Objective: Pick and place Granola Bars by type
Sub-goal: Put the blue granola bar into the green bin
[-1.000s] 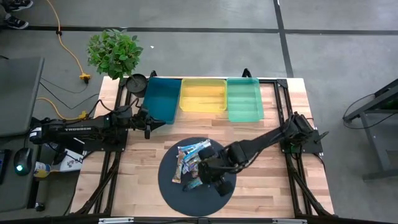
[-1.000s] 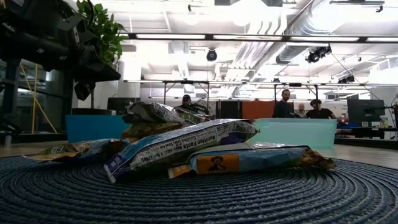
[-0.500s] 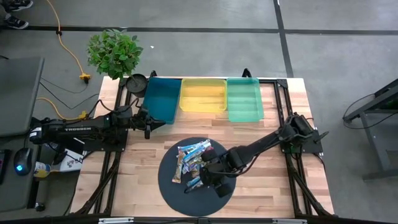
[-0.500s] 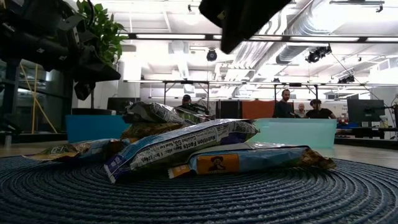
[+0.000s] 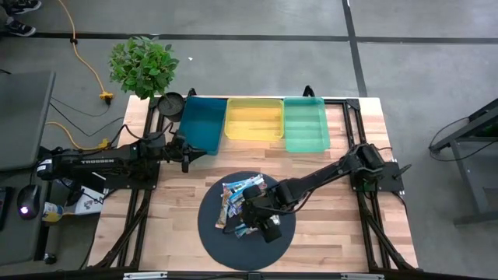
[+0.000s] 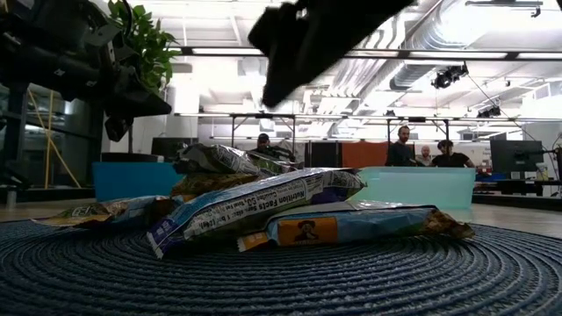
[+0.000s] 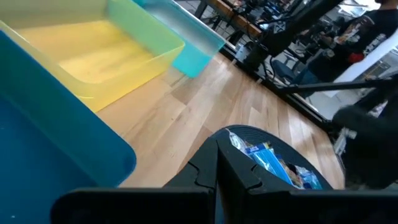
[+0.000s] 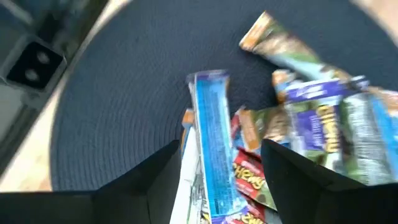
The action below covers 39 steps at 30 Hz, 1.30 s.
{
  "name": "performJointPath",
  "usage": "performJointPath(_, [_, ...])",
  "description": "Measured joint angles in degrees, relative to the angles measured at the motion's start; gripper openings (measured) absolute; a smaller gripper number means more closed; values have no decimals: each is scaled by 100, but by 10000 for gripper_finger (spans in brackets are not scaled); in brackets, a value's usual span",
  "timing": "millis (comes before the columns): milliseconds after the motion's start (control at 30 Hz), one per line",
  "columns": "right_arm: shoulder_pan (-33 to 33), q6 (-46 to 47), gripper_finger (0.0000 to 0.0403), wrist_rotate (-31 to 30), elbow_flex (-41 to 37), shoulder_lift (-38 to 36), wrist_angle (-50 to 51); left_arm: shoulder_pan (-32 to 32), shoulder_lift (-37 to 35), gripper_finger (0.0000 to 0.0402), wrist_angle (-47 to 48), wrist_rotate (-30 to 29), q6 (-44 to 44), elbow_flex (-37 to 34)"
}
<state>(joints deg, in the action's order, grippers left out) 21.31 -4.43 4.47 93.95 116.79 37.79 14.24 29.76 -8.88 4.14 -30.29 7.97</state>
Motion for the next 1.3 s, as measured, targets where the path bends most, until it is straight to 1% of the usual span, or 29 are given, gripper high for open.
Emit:
performJointPath(133, [5, -100, 207, 40, 0, 262, -19, 0, 2, 0, 56, -51, 142, 0])
performJointPath(267, [3, -162, 207, 32, 0, 404, -5, 0, 2, 0, 328, -97, 169, 0])
performJointPath(467, [-32, -355, 207, -245, 2, 436, -69, 0, 2, 0, 711, -85, 168, 0])
performJointPath(667, [-32, -511, 206, -242, 4, 549, -131, 0, 0, 0, 733, -71, 229, 0])
performJointPath(933, [-2, -401, 207, -116, 2, 656, -234, 0, -2, 0, 734, -70, 296, 0])
performJointPath(1067, [111, -326, 206, -91, 2, 696, -197, 0, -2, 0, 732, -70, 296, 0])
performJointPath(1300, [259, -351, 202, -498, 2, 713, -168, 0, -2, 0, 730, -70, 296, 0])
